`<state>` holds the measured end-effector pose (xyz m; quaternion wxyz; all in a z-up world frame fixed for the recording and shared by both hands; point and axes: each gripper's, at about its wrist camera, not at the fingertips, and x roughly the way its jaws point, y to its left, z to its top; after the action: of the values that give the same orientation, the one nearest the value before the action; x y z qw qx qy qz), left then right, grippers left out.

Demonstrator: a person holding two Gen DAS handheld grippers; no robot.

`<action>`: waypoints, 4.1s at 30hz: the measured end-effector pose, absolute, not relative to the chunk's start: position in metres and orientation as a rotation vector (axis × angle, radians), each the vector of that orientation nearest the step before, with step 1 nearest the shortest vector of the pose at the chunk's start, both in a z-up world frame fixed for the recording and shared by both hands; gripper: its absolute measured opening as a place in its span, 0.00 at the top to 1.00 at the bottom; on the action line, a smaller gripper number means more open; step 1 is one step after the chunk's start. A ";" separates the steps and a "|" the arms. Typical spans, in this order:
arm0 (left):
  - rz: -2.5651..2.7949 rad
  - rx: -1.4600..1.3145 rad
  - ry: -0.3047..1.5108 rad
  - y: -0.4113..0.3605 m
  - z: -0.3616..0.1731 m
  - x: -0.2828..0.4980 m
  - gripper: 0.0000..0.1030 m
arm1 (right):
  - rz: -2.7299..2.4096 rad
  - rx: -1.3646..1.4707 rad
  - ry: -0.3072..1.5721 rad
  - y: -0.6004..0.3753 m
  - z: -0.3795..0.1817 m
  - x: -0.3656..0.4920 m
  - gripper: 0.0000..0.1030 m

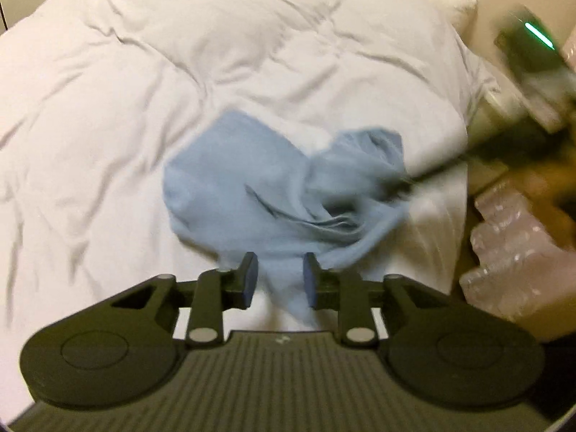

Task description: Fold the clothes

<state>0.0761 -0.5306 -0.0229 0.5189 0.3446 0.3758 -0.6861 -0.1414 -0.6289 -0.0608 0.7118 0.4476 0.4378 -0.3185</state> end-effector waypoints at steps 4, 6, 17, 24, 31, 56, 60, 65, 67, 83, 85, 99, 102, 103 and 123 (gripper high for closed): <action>-1.718 0.817 0.888 -0.575 -0.017 0.077 0.64 | -0.830 0.952 1.018 -0.608 -0.050 -0.207 1.00; -1.759 0.810 0.906 -0.599 -0.018 0.069 0.60 | -0.879 0.968 1.039 -0.600 -0.055 -0.230 1.00; -2.012 0.960 1.129 -0.684 -0.055 -0.027 0.54 | -0.900 1.061 1.068 -0.547 -0.079 -0.263 0.99; -2.109 1.246 1.113 -0.664 -0.098 -0.074 0.61 | -0.961 1.116 1.017 -0.549 -0.077 -0.291 0.70; -2.111 1.135 1.090 -0.665 -0.074 -0.044 0.98 | -0.944 1.029 0.846 -0.567 -0.064 -0.278 0.35; -1.965 1.062 1.136 -0.677 -0.108 -0.032 0.79 | -0.786 0.981 0.775 -0.619 -0.106 -0.234 0.40; -2.015 1.006 1.126 -0.668 -0.093 -0.026 0.98 | -0.751 0.994 0.782 -0.622 -0.117 -0.228 0.46; -1.993 0.878 1.040 -0.646 -0.042 0.017 1.00 | -0.690 0.971 0.759 -0.625 -0.097 -0.216 0.95; -1.964 0.818 1.000 -0.636 -0.018 0.038 1.00 | -0.677 0.938 0.747 -0.625 -0.078 -0.210 0.96; -1.734 0.450 0.523 -0.501 0.208 0.144 1.00 | -0.754 0.420 0.534 -0.578 0.146 -0.178 1.00; -1.712 0.432 0.467 -0.477 0.232 0.150 1.00 | -0.759 0.350 0.515 -0.565 0.171 -0.175 1.00; -1.549 0.300 0.173 -0.338 0.385 0.175 1.00 | -0.756 0.025 0.293 -0.491 0.349 -0.174 1.00; -1.509 0.305 0.159 -0.342 0.403 0.184 1.00 | -0.726 -0.031 0.270 -0.498 0.372 -0.160 1.00; -1.492 0.315 0.163 -0.347 0.403 0.190 1.00 | -0.710 -0.042 0.273 -0.507 0.373 -0.150 1.00; -0.778 0.433 1.013 -0.433 0.030 0.304 0.64 | -0.323 0.135 0.781 -0.751 0.047 0.143 0.56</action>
<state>0.3038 -0.4328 0.0299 0.7811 0.2003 0.4690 -0.3602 0.1433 -0.7511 0.0469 0.9098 0.0652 0.3789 -0.1566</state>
